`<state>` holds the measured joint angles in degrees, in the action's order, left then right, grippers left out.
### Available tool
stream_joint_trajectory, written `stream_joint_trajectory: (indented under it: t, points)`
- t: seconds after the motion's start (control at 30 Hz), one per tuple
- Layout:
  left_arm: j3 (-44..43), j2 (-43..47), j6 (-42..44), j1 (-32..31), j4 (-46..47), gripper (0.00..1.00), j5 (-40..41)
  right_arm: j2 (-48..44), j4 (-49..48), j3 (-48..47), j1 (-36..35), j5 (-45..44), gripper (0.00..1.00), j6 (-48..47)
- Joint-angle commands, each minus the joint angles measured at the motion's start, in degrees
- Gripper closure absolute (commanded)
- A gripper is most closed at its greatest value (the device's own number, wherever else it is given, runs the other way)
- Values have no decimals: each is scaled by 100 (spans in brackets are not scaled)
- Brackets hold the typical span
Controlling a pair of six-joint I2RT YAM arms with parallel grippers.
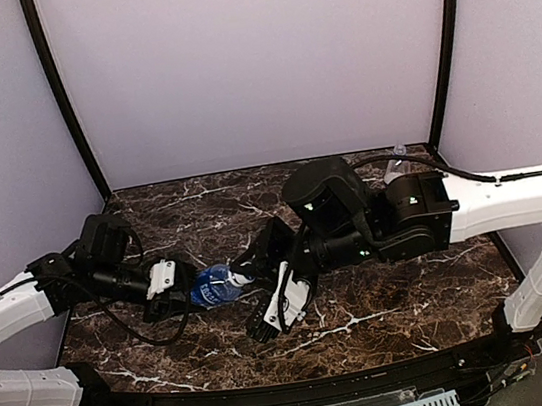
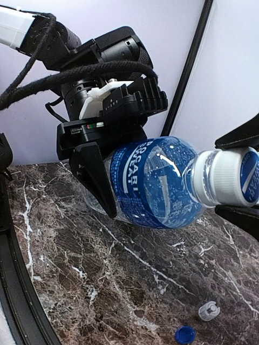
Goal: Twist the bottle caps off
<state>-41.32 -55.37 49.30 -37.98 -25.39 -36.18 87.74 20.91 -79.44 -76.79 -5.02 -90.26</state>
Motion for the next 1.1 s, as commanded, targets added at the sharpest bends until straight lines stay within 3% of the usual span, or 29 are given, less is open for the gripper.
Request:
stream_joint_trajectory:
  t: [0.0, 0.37, 0.67, 0.77, 1.07]
  points:
    - [0, 129, 188, 43, -334, 79, -288, -211, -300, 65, 68, -636, 100, -558]
    - [105, 234, 122, 38, -164, 80, -212, -352, -610, 362, 87, -586, 100, -306]
    - [52, 260, -35, 38, 112, 81, -387, -120, -763, 247, 90, -228, 94, -313]
    - [73, 283, -65, 37, 124, 81, -352, -157, -763, 234, 101, -225, 99, -197]
    - [363, 456, -939, 46, 943, 87, 377, -1194, -1003, 896, 725, 475, 100, 1756]
